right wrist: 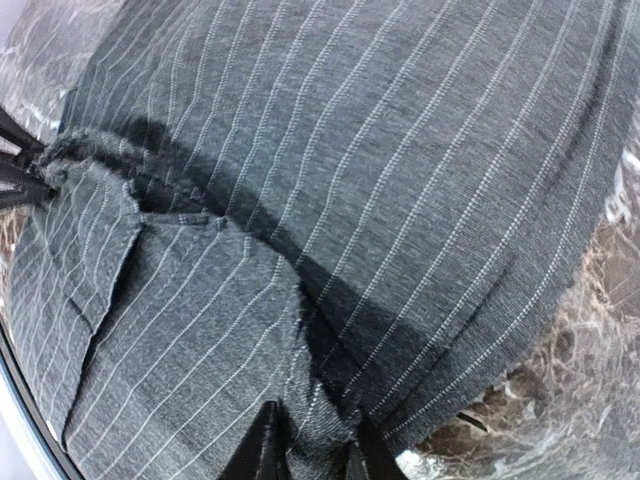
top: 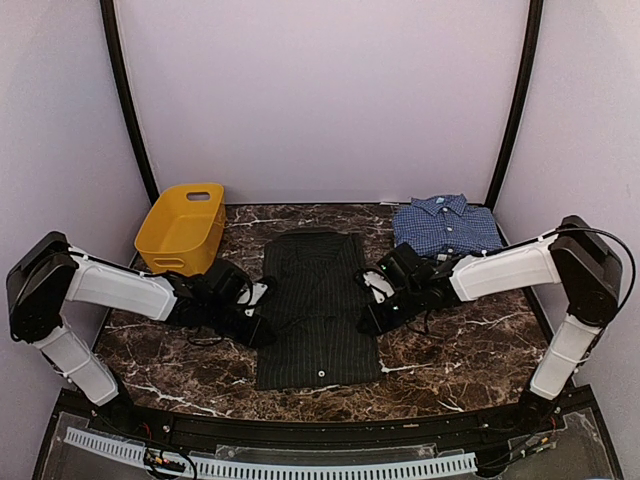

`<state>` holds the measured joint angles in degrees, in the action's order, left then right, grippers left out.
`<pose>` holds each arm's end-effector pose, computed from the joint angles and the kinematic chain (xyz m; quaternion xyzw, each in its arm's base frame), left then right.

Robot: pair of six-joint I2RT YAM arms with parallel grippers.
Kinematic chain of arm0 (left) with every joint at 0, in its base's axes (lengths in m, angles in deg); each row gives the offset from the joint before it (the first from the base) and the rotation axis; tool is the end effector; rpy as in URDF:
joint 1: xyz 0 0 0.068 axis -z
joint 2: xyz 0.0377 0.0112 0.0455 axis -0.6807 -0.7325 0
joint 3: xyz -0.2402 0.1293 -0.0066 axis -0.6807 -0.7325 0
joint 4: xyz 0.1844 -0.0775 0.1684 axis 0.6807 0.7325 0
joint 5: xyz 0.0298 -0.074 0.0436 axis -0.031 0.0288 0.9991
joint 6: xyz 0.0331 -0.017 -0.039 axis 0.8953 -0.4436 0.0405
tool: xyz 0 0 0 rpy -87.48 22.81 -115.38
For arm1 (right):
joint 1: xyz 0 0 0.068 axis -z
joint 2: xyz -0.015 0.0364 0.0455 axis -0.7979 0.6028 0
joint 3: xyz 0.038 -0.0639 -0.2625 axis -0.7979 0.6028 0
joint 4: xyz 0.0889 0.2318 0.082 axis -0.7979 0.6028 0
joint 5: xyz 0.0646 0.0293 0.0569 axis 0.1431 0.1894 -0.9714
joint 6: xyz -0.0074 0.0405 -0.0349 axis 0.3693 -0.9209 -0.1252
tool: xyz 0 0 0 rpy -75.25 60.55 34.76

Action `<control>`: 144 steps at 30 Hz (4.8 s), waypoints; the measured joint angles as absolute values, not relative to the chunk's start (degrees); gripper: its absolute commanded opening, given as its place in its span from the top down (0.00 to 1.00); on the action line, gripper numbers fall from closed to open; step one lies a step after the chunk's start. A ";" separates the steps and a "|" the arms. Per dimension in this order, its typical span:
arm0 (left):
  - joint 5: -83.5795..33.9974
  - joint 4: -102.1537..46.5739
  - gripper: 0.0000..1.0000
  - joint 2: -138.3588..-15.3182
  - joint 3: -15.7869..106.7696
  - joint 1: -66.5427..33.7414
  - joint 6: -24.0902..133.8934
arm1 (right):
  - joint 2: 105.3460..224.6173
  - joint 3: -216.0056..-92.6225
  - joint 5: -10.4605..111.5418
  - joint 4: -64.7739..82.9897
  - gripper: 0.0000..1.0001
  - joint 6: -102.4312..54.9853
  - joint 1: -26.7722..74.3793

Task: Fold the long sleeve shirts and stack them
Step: Adjust the 2/3-rectangle-folded shirt at the center of the board, then smooth out the 2/3-rectangle-folded shirt at the center of the board, then pick up the 2/3-rectangle-folded shirt from the center of the board.

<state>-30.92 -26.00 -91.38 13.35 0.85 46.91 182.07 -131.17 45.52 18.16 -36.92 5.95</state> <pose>0.2060 -0.2096 0.1462 0.2373 0.9014 -0.2798 0.2298 0.2218 0.2492 0.1519 -0.2531 0.9149 0.2512 0.1889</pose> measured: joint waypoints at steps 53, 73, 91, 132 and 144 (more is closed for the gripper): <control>-19.86 -26.51 0.42 -94.60 19.41 -2.30 41.62 | 183.89 -143.56 55.70 23.63 0.52 -26.43 10.87; -23.53 -33.92 0.24 -77.59 8.79 -2.30 42.12 | 178.46 -132.59 48.60 18.77 0.50 -26.06 -0.52; -30.00 -39.16 0.14 -79.30 4.41 -0.55 44.33 | 177.48 -123.76 49.36 13.77 0.45 -30.65 -0.54; -8.21 -30.07 0.77 -104.96 26.14 23.38 84.55 | 171.30 -123.41 43.79 21.86 0.27 -33.99 7.85; -12.23 -24.10 1.00 -105.31 28.83 25.54 82.32 | 165.44 -123.15 45.76 24.52 0.26 -33.38 10.39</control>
